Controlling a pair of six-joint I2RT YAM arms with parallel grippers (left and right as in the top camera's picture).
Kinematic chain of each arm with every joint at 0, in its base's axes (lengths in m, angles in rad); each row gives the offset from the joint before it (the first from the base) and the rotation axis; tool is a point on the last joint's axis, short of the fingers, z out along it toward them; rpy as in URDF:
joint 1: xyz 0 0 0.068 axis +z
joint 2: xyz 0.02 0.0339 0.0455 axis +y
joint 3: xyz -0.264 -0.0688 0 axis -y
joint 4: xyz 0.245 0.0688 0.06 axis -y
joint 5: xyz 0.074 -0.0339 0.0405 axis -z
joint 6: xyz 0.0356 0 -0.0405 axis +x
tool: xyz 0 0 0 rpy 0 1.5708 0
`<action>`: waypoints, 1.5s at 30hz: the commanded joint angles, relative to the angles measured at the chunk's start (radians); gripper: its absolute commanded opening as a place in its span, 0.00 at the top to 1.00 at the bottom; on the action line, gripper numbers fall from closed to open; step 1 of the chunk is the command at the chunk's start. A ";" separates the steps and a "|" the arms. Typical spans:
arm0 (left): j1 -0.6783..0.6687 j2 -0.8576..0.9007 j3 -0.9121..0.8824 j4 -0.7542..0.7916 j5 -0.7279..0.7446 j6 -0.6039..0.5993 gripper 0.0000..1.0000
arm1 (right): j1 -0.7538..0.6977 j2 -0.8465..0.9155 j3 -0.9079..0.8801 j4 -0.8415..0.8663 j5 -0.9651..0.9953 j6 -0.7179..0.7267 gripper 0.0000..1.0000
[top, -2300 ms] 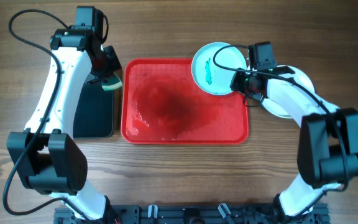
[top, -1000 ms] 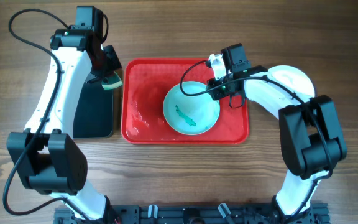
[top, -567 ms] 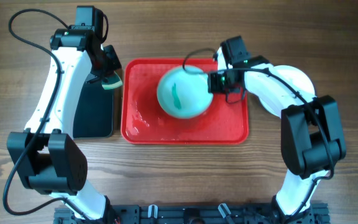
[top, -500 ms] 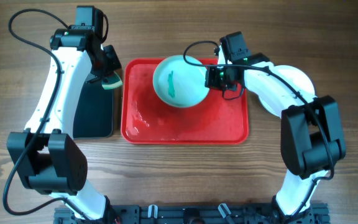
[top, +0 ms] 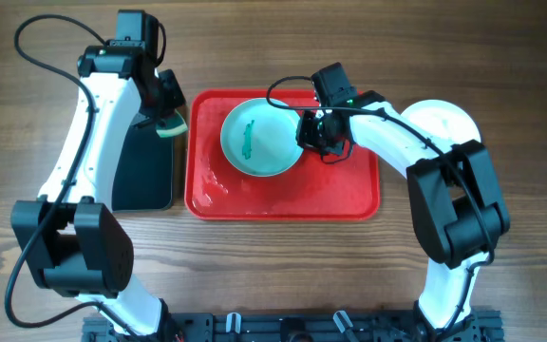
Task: Clean dirty plates on tray and stack at the side
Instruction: 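Move the sponge with the left gripper onto the third plate and scrub, then scrub the third plate with the sponge while the right gripper holds it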
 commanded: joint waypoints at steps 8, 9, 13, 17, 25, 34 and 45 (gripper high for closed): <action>-0.021 0.003 -0.035 0.064 0.064 -0.008 0.96 | -0.001 0.044 -0.003 0.043 -0.006 0.014 0.80; -0.032 0.003 -0.035 0.080 0.064 -0.008 0.96 | -0.001 0.049 -0.003 0.052 -0.011 0.014 0.80; -0.088 0.022 -0.035 0.127 0.064 0.020 0.96 | -0.001 0.053 -0.003 0.047 -0.019 0.010 0.96; -0.157 0.071 -0.035 0.143 0.064 0.022 0.96 | -0.001 0.053 -0.003 0.029 -0.053 0.001 0.96; -0.263 0.209 -0.035 0.188 0.072 0.177 0.96 | 0.000 0.053 -0.003 -0.029 -0.103 -0.047 0.96; -0.272 0.343 -0.035 0.243 0.103 0.359 0.96 | 0.005 0.053 -0.003 -0.046 -0.121 -0.076 0.96; -0.274 0.385 -0.035 0.160 0.646 0.575 0.96 | 0.005 0.053 -0.003 -0.034 -0.127 -0.091 0.96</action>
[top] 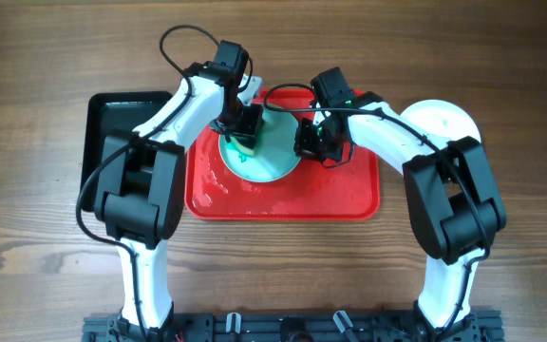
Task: Clean dirty plates on tray and stack at the side
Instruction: 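Scrub the third plate with the sponge while the right gripper holds it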
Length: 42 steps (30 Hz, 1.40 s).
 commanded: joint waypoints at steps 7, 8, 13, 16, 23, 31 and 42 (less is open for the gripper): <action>-0.013 0.047 -0.012 -0.096 0.064 0.031 0.96 | 0.006 0.027 -0.002 0.007 -0.028 -0.027 0.96; -0.013 0.047 -0.012 -0.092 -0.055 -0.051 0.96 | 0.006 0.027 -0.002 0.007 -0.028 -0.028 0.96; -0.013 0.047 -0.012 -0.135 -0.533 -0.566 0.96 | 0.006 0.027 -0.002 0.010 -0.028 -0.028 0.96; -0.016 0.047 -0.012 -0.145 -0.531 -0.615 0.96 | 0.006 0.027 -0.002 0.010 -0.028 -0.029 0.96; -0.016 0.047 -0.012 0.015 -0.512 -0.550 0.96 | 0.006 0.027 -0.002 0.013 -0.028 -0.028 0.96; -0.025 0.047 -0.012 0.195 -0.193 -0.212 0.96 | 0.006 0.027 -0.002 0.014 -0.028 -0.028 0.96; -0.029 0.047 -0.012 -0.164 0.181 0.109 0.96 | 0.006 0.027 -0.002 0.021 -0.087 -0.076 0.96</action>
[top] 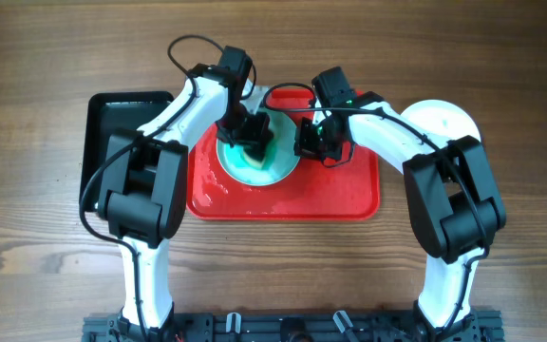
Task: Clean dirty plates on tray and stack at the side
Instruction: 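Scrub the third plate with the sponge while the right gripper holds it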
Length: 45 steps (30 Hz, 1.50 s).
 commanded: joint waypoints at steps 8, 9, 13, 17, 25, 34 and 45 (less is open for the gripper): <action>-0.014 0.038 -0.016 0.068 0.091 -0.097 0.96 | 0.010 0.023 -0.002 -0.027 -0.105 -0.079 0.96; -0.014 0.038 -0.016 0.129 0.055 -0.169 0.96 | 0.010 0.023 -0.002 -0.027 -0.105 -0.081 0.96; -0.019 0.038 -0.016 0.285 -0.156 -0.378 0.96 | 0.010 0.023 -0.002 -0.028 -0.098 -0.085 0.96; -0.019 0.038 -0.016 0.283 -0.388 -0.554 0.96 | 0.010 0.023 -0.002 -0.027 -0.094 -0.084 0.96; -0.019 0.038 -0.016 0.032 -0.560 -0.786 0.96 | 0.010 0.023 -0.002 -0.020 -0.093 -0.085 0.96; 0.014 0.017 -0.009 -0.006 -0.134 -0.356 0.96 | 0.010 0.023 -0.002 0.032 -0.088 -0.079 0.96; 0.058 -0.041 -0.008 -0.013 0.054 -0.075 0.96 | 0.032 0.028 -0.002 0.067 -0.036 0.006 0.96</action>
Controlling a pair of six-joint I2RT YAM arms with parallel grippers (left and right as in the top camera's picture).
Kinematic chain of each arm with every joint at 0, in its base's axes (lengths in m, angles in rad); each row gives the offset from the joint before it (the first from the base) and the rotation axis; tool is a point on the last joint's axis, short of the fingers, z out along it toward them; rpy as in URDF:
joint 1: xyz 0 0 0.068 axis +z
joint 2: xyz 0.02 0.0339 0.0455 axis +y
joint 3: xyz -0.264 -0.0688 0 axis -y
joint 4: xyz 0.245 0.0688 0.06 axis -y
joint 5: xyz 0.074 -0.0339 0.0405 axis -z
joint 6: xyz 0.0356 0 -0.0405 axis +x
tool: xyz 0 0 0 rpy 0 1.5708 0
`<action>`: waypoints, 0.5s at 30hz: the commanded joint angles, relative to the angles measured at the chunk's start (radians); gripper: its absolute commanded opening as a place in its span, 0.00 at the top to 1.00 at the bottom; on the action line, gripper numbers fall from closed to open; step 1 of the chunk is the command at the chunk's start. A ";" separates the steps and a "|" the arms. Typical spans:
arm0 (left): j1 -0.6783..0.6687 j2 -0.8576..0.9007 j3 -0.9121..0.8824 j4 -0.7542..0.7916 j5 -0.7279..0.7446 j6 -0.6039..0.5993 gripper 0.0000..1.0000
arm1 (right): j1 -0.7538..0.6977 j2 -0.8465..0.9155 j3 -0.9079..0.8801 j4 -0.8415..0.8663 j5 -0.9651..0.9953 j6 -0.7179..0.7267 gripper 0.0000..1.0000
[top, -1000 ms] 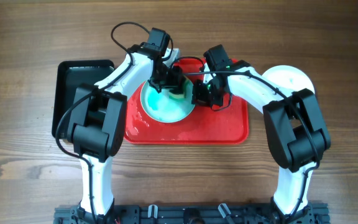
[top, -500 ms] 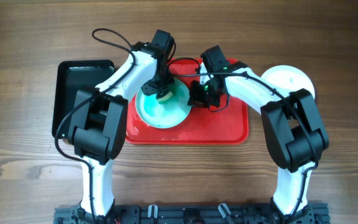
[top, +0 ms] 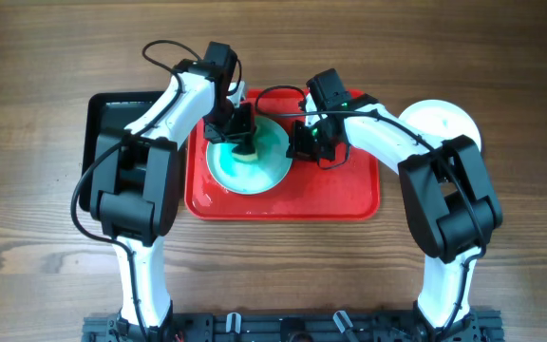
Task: Clean dirty plates on tray and stack at the side
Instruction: 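Scrub the third plate with the sponge while the right gripper holds it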
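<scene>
A pale teal plate (top: 245, 169) lies in the red tray (top: 283, 201), its face smeared green all over. My left gripper (top: 242, 141) presses a yellow-green sponge (top: 246, 150) onto the plate's upper middle and is shut on it. My right gripper (top: 302, 142) sits at the plate's right rim and appears shut on that rim, though the wrist body hides its fingertips. A white plate (top: 442, 123) rests on the wooden table to the right of the tray, partly under the right arm.
A black tray (top: 112, 119) lies on the table left of the red tray, partly under my left arm. Water glistens on the red tray's lower left floor (top: 212, 190). Wood tabletop (top: 283, 275) extends toward the front.
The left gripper with the sponge has shifted slightly left and up on the plate. The plate sits a little further left, and its face is a more even green.
At first the left gripper held the sponge over the black tray while the right gripper held the plate's rim; the plate bore a green streak. Then the sponge was on the plate, at different spots in later moments. The streak is now spread over the plate.
</scene>
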 commanded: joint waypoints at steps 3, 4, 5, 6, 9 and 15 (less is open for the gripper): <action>0.005 -0.043 -0.013 -0.011 0.106 0.139 0.96 | 0.024 0.029 0.002 0.021 0.031 0.052 0.96; 0.012 -0.043 -0.008 -0.010 0.106 0.138 0.96 | 0.024 0.030 0.002 0.021 0.032 0.056 0.96; 0.023 -0.043 -0.003 -0.007 0.106 0.138 0.96 | 0.024 0.030 0.002 0.020 0.032 0.058 0.96; 0.037 -0.043 0.007 0.000 0.103 0.138 0.96 | 0.024 0.030 0.002 0.020 0.032 0.058 0.96; 0.076 -0.043 0.042 0.051 -0.108 0.016 0.96 | 0.024 0.030 0.002 0.021 0.032 0.059 0.95; 0.071 -0.043 0.052 -0.005 -0.551 -0.166 0.96 | 0.024 0.030 0.002 0.021 0.032 0.066 0.96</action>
